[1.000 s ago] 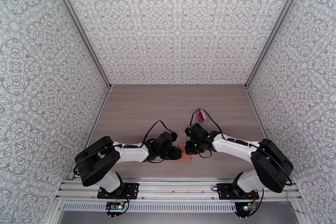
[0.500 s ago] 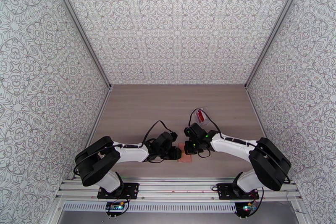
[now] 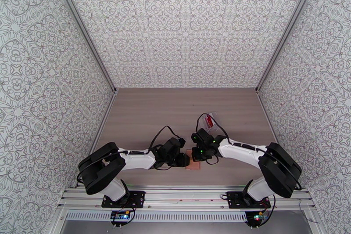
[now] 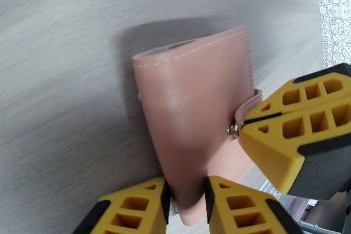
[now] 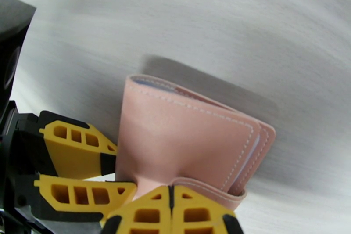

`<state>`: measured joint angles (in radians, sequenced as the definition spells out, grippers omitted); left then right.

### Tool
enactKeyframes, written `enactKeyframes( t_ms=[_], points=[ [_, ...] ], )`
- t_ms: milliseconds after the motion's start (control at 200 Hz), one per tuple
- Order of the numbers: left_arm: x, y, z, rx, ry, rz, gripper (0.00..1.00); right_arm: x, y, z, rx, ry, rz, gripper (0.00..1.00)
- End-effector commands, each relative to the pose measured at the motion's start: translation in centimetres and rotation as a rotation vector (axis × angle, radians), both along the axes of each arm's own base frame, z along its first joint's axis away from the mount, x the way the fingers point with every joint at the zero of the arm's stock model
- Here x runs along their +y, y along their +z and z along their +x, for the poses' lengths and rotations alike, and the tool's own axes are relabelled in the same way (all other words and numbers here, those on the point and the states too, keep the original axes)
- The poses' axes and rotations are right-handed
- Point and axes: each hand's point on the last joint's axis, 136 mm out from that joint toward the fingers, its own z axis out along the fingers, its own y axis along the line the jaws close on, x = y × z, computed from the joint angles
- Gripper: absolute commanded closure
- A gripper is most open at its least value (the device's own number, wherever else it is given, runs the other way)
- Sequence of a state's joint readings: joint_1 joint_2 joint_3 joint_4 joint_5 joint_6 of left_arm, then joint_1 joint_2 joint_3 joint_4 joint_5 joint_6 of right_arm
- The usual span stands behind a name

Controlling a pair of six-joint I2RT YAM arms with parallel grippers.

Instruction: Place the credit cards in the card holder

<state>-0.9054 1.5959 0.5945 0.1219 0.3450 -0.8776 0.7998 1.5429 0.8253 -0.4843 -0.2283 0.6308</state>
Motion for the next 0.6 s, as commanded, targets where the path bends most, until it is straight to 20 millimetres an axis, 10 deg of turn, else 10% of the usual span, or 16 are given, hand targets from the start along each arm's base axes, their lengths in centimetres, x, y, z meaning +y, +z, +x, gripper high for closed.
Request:
enactKeyframes(
  t_ms=[0, 595],
  points=[
    [-0.14, -0.72, -0.3, -0.009, -0.028, 0.036, 0.68, -0.64, -1.79, -1.07, 0.04, 0.021, -0.076, 1.0],
    [-0.05, -0.9, -0.36, -0.008, -0.024, 0.035, 0.69, -0.06, -2.53, -1.57, 0.05, 0.044, -0.111, 1.0]
  ],
)
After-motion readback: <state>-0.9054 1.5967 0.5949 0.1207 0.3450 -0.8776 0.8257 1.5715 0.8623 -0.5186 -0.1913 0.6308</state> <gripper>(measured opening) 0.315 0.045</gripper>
